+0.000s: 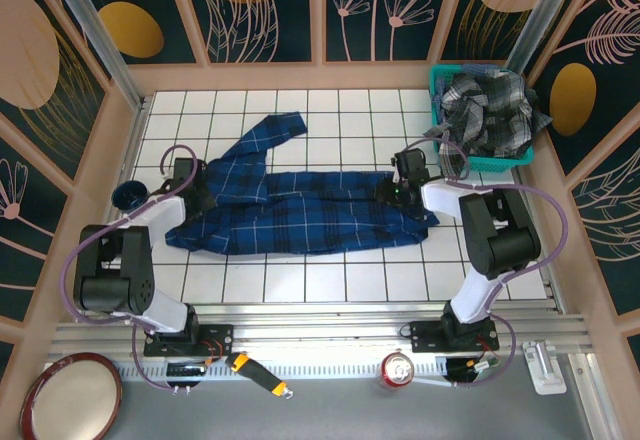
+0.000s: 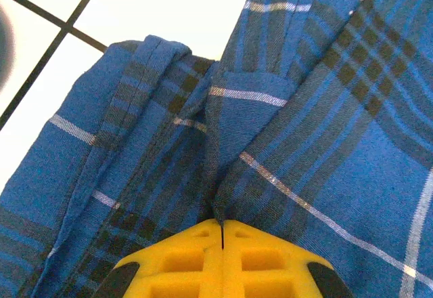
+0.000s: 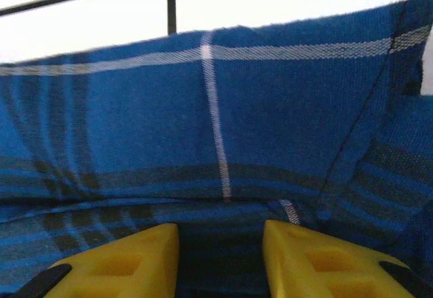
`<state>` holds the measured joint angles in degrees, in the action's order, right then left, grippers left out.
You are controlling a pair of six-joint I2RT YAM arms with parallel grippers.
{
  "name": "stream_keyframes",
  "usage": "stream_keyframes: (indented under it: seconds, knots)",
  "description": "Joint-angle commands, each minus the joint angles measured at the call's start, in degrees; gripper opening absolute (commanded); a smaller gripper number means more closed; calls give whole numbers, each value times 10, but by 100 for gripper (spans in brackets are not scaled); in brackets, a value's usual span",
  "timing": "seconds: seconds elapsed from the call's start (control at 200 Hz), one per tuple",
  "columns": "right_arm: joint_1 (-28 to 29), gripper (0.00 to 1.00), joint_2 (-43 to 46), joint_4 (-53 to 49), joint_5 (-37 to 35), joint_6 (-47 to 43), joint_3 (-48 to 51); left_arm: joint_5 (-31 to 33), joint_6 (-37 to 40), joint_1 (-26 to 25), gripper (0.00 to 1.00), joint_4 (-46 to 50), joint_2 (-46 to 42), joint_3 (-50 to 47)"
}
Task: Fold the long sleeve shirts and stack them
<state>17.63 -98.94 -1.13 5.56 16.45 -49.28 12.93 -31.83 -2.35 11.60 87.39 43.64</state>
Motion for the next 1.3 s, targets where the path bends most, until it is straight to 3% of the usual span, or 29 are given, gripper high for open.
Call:
stream_keyframes:
  seconds: [0.0,0.05,0.17,0.265,0.46,0.701,0.876,1.116,1.296]
  knots:
    - [-6,39,10,13,-20,-11,29,32,-13,4,13,13,15,8]
    - [-13,38,2,3,-17,-11,25,36,-15,4,23,18,11,11]
    - [-15,38,25,-7,-20,-16,20,47,-17,4,69,42,-13,27]
    - [-11,39,57,-22,-10,-15,7,46,-12,4,82,60,-30,57]
    - [24,46,99,-8,-19,-12,-5,-11,47,3,90,63,22,185]
    - [24,48,3,27,-37,0,-9,-32,124,-68,95,135,239,459]
    - [21,48,1,54,-20,14,20,-54,179,-121,97,168,396,634]
    - [25,48,51,79,9,26,40,15,206,-194,96,147,535,797]
    - [28,49,82,86,28,34,60,55,200,-196,93,193,644,915]
